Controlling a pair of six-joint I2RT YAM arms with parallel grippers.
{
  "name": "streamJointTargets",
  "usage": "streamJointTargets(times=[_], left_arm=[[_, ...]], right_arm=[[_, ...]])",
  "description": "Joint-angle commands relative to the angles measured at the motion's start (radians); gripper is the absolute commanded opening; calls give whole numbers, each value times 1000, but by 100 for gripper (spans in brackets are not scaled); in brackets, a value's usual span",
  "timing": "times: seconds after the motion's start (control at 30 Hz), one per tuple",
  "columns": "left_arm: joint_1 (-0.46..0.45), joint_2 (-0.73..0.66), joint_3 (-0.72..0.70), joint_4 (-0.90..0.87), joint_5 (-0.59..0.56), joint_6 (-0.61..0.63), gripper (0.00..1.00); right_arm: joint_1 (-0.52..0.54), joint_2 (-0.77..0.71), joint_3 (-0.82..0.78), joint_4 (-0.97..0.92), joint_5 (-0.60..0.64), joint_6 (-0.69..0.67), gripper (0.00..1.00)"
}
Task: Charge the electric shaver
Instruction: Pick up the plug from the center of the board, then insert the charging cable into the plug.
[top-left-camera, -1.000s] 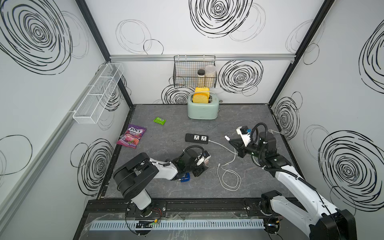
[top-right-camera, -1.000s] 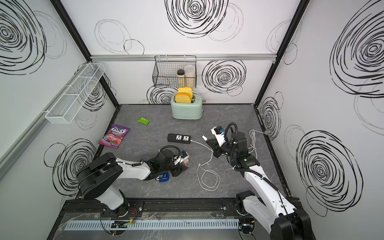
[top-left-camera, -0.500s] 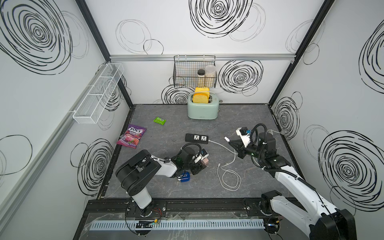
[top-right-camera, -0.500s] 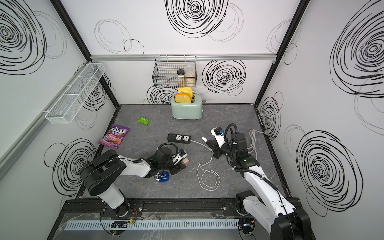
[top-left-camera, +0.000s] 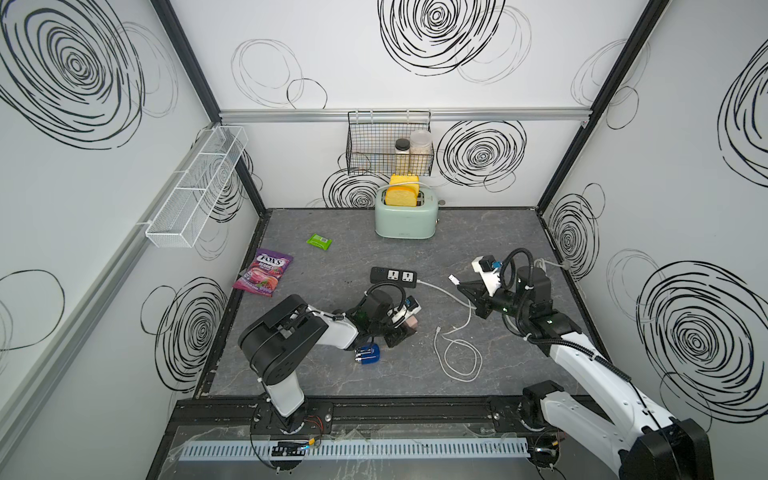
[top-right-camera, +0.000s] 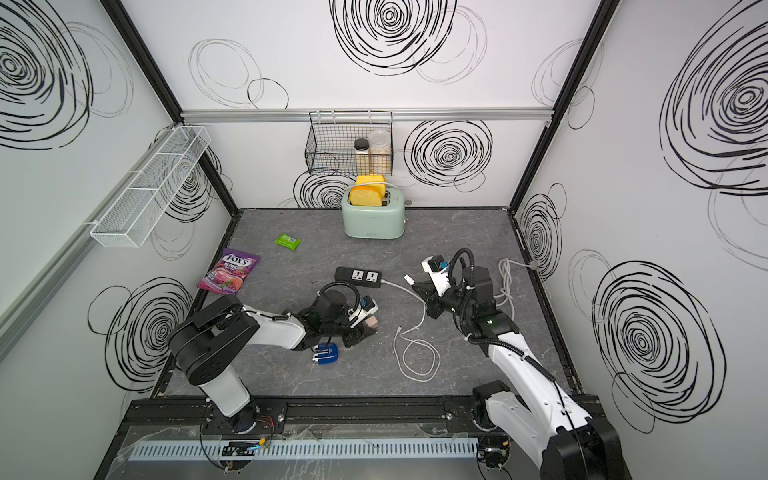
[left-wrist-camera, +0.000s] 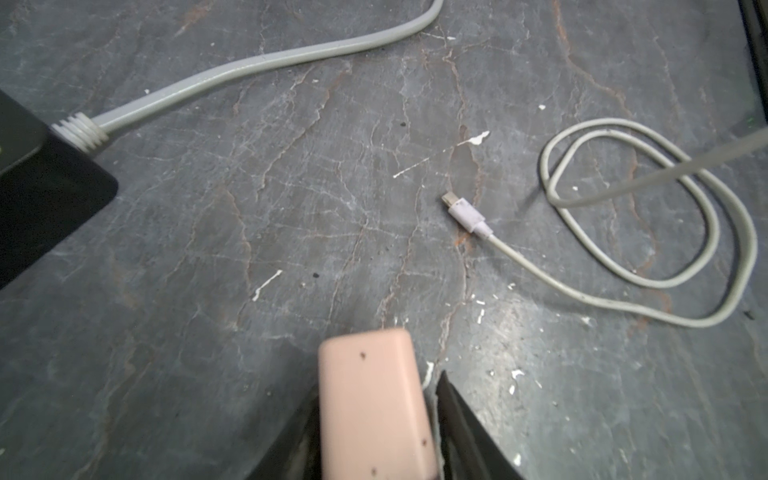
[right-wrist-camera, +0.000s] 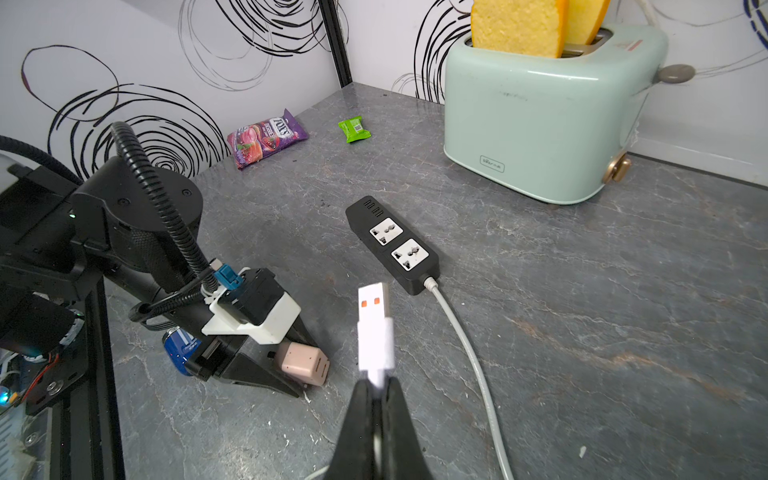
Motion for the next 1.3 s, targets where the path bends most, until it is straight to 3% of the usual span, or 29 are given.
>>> streamJointTargets(times=[0.0,0.13,0.27,0.4,0.53,0.63,0.73,0.87,1.03,1.27], left_arm=[[7,17,16,-3,22,16,35],[7,16,22,-13,17,12,14],[15,-51,19,-28,43,10,0],[57,-189,14,-20,132,28,0],[123,-310,49,-54,261,127,0],[181,-348,134,-199,393,251,0],[204,-353,229,-420,453,451,0],[231,-372,256,-491,481,536,0],[235,-386,262,-583,521,645,0],[229,-443,200,-510,531,627,0]], right_arm=[[-5,-19,-14,16,-15,-5,0],[-5,-20,-8,8,-18,-7,0],[-3,-22,13,-19,-38,-29,0],[-3,-8,75,-102,-84,-51,0],[-4,44,158,-224,-187,-83,0],[-2,92,218,-323,-295,-119,0],[11,132,275,-399,-347,-136,0],[47,217,379,-561,-350,-190,0],[140,309,463,-681,-248,-215,0],[179,327,461,-660,-259,-207,0]])
